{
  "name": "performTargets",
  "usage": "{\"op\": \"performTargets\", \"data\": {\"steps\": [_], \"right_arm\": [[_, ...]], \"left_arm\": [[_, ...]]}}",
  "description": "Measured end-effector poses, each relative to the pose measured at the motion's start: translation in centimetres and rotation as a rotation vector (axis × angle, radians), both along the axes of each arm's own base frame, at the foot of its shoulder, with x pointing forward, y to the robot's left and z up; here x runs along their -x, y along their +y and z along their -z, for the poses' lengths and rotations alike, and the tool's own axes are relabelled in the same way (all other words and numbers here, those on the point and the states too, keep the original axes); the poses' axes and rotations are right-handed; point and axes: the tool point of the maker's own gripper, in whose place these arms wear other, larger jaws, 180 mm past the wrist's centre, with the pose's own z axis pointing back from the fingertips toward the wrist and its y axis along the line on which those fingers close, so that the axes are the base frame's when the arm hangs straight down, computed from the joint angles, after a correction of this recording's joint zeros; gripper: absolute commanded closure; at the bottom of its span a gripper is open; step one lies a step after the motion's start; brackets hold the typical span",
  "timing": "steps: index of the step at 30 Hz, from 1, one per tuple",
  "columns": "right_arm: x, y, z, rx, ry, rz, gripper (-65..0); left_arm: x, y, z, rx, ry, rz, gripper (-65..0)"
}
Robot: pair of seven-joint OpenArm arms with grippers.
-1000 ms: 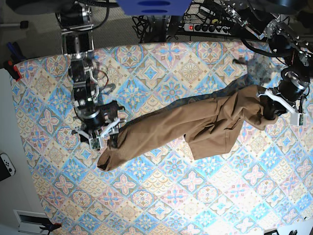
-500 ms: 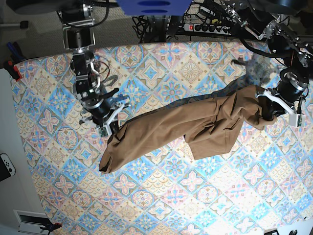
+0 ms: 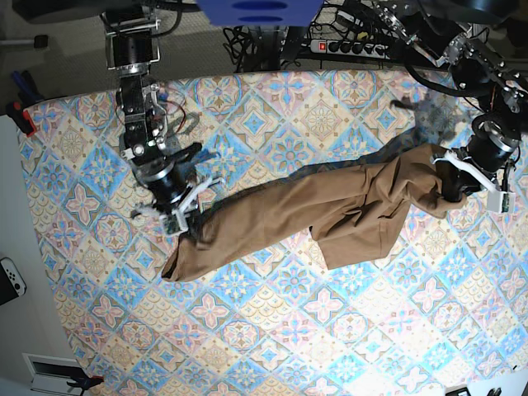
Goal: Layout the t-shirt on the table in an organized manner, then fold the t-shirt properly
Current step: 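Lower the stretched shirt onto the table with both grippers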
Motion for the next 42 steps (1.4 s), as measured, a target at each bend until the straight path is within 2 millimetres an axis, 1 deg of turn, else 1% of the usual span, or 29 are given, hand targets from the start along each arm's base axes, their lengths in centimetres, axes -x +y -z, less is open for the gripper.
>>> {"op": "performTargets", "data": {"steps": [1,2,4,5,6,8,9,10,11,12,14,15,16,18,20,21,23,25,26,27,29,31,33,35,36,37,40,41,42], "right_arm": [[0.6,0.1,-0.1,-0.003,-0.006,-0.001,0.0],[1.7,0.2,0.3,-0.003,0.012,-0.003,0.0],[4.8,-0.2,2.0,0.018,0.091,-0.001,0.0],[5.8,-0.6,1.8,0.022,0.099,0.008,0.0],[5.7,-1.5,0.5,0.013,0.065,0.041,0.0],[4.2,-3.5,-4.3,-0.003,-0.087,0.115,0.0],[3.8,-4.1,-5.9,-0.010,-0.139,0.135,0.0],[3.8,-4.7,-6.8,-0.009,-0.168,0.154,0.0],[4.2,-5.4,-7.1,-0.008,-0.177,0.177,0.0],[5.1,-6.0,-6.2,-0.006,-0.148,0.198,0.0],[7.7,-7.3,-2.5,0.011,-0.006,0.253,0.0],[8.2,-7.7,-1.8,0.008,0.017,0.273,0.0],[8.2,-8.0,-2.1,0.000,0.001,0.290,0.0],[6.9,-8.7,-5.0,-0.026,-0.130,0.315,0.0],[5.9,-9.3,-6.9,-0.040,-0.206,0.333,0.0],[5.8,-9.8,-7.1,-0.038,-0.212,0.351,0.0],[6.0,-10.4,-6.5,-0.027,-0.188,0.365,0.0],[5.8,-10.8,-6.3,-0.024,-0.175,0.379,0.0],[5.5,-10.8,-6.5,-0.024,-0.176,0.379,0.0],[5.0,-10.8,-6.8,-0.024,-0.175,0.378,0.0],[3.9,-10.7,-6.8,-0.021,-0.141,0.375,0.0],[2.3,-10.8,-7.6,-0.020,-0.127,0.384,0.0],[0.4,-11.0,-9.3,-0.023,-0.149,0.388,0.0],[-1.4,-11.1,-10.7,-0.040,-0.182,0.388,0.0],[-2.1,-11.2,-10.2,-0.044,-0.154,0.390,0.0],[-2.4,-11.4,-9.0,-0.042,-0.109,0.391,0.0],[-1.7,-11.2,-3.1,0.015,0.102,0.368,0.0],[-1.3,-10.9,-1.7,0.041,0.156,0.350,0.0],[-1.2,-10.5,-1.1,0.059,0.178,0.326,0.0]], "left_arm": [[0.0,0.0,0.0,0.000,0.001,0.000,0.0],[0.1,0.0,0.2,0.000,0.006,0.000,0.0],[0.6,0.1,0.6,-0.003,0.023,0.001,0.0],[0.8,0.2,0.8,-0.004,0.031,-0.003,0.0],[0.8,0.3,0.8,-0.005,0.034,-0.006,0.0],[0.8,0.2,0.7,-0.002,0.028,-0.003,0.0],[0.7,0.1,0.7,-0.001,0.026,-0.001,0.0],[0.7,0.1,0.6,0.001,0.024,0.000,0.0],[0.7,0.0,0.6,0.003,0.021,0.002,0.0],[0.6,0.0,0.5,0.004,0.019,0.002,0.0],[0.4,0.1,0.3,0.004,0.010,-0.002,0.0],[0.0,0.1,-0.1,0.005,-0.006,-0.001,0.0],[-0.5,0.1,-0.7,0.005,-0.027,-0.002,0.0],[-1.9,0.1,-2.4,0.011,-0.084,-0.007,0.0],[-3.4,0.2,-4.5,0.075,-0.143,-0.052,0.0],[-4.1,0.4,-5.6,0.112,-0.170,-0.081,0.0],[-5.3,0.5,-7.5,0.183,-0.215,-0.121,0.0],[-6.5,0.0,-9.5,0.234,-0.262,-0.127,0.0],[-7.3,-0.5,-10.6,0.251,-0.285,-0.114,0.0],[-8.2,-1.5,-11.3,0.259,-0.292,-0.075,0.0],[-9.8,-3.5,-11.6,0.288,-0.271,-0.012,0.0],[-11.6,-4.9,-10.7,0.314,-0.216,0.017,0.0],[-13.0,-5.5,-8.3,0.330,-0.124,0.014,0.0],[-13.8,-5.5,-5.5,0.338,-0.024,-0.003,0.0],[-14.0,-5.6,-4.0,0.347,0.026,-0.007,0.0],[-14.0,-5.8,-2.9,0.356,0.062,-0.004,0.0],[-13.5,-5.8,-0.7,0.384,0.123,-0.011,0.0],[-13.1,-5.7,-0.1,0.383,0.137,-0.015,0.0],[-12.7,-5.8,0.5,0.384,0.153,-0.016,0.0]]}}
